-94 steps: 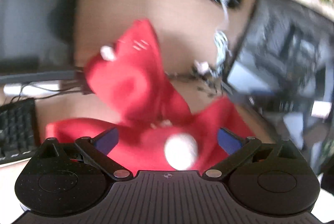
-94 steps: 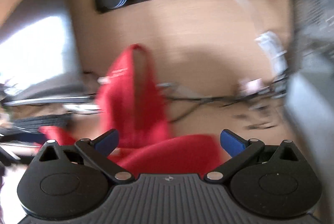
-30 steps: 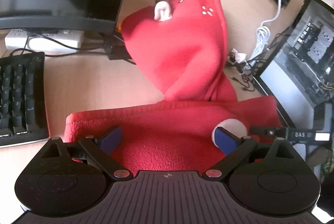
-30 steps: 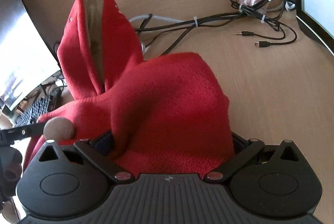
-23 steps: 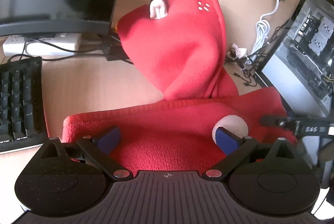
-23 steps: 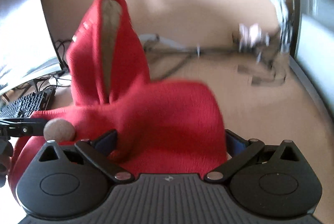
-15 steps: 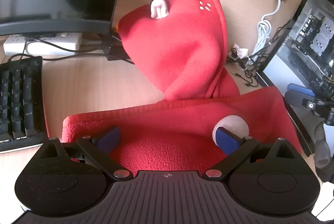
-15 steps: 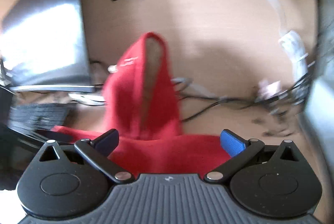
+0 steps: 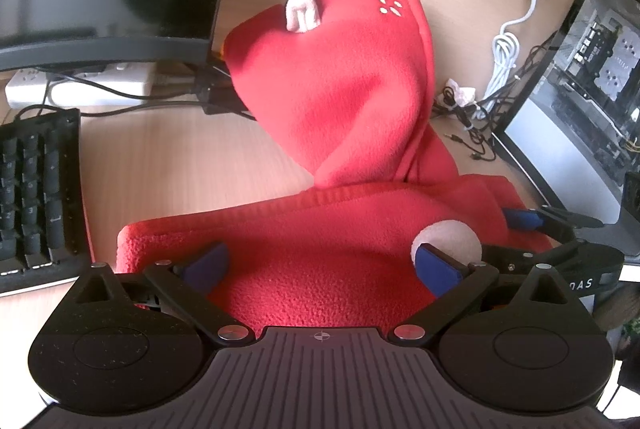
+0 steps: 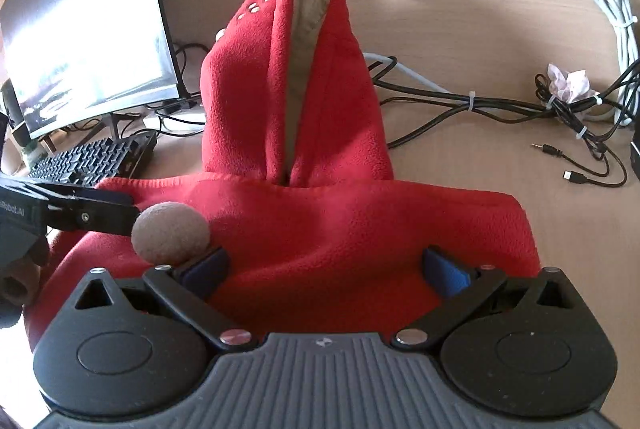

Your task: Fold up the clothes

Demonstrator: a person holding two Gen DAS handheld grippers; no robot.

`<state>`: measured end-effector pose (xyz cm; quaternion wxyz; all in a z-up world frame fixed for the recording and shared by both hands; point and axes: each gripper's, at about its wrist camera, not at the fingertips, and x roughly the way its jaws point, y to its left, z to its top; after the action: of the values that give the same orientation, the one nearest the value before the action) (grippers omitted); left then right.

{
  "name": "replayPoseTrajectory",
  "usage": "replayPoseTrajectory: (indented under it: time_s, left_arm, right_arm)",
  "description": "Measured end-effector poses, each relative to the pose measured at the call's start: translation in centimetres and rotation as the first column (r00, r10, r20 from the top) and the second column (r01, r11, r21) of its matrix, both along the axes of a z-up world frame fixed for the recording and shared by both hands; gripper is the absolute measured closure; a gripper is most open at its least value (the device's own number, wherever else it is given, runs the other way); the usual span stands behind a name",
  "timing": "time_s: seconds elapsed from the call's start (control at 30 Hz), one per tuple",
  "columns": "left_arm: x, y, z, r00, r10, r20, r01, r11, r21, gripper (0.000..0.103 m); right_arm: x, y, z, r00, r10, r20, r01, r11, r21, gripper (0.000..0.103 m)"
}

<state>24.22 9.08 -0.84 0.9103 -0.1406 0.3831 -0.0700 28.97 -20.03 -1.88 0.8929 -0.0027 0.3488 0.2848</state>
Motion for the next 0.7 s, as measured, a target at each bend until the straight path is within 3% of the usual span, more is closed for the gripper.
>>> replayPoseTrajectory:
  time_s: [0.23, 0.37, 0.47, 0.63, 0.7]
  left_arm:
    - [-1.4, -0.1, 2.0, 1.000, -0.016, 0.000, 0.016, 0.999, -0.038, 0.001]
    - [-2.0, 0.0, 1.5, 0.999, -0.036, -0.006, 0.036, 0.999, -0.017, 0.001]
    - [-2.2, 0.5, 1.3, 1.000, 0.001, -0.012, -0.002, 1.000, -0.005, 0.001]
    - [-3.6, 1.2, 2.6, 0.998, 0.046, 0.038, -0.046, 0.999, -0.006, 0.001]
    - [-3.4, 0.8, 2.1, 0.998, 0.054, 0.029, -0.055, 0.998, 0.032, 0.001]
  right_arm:
    - [0.3, 0.7, 0.1, 1.000, 0.007, -0.014, -0.007, 1.000, -0.015, 0.000]
    - [0.1, 0.4, 0.1, 1.000, 0.019, -0.008, -0.019, 1.000, -0.011, 0.000]
    - [-0.3, -0.2, 0.4, 1.000, 0.015, -0.003, -0.015, 1.000, 0.005, 0.000]
    - [-1.7, -2.9, 4.1, 0.994, -0.088, 0.065, 0.086, 0.996, 0.033, 0.000]
    - [-1.5, -3.3, 4.7, 0.983, -0.144, 0.115, 0.149, 0.988, -0.035, 0.000]
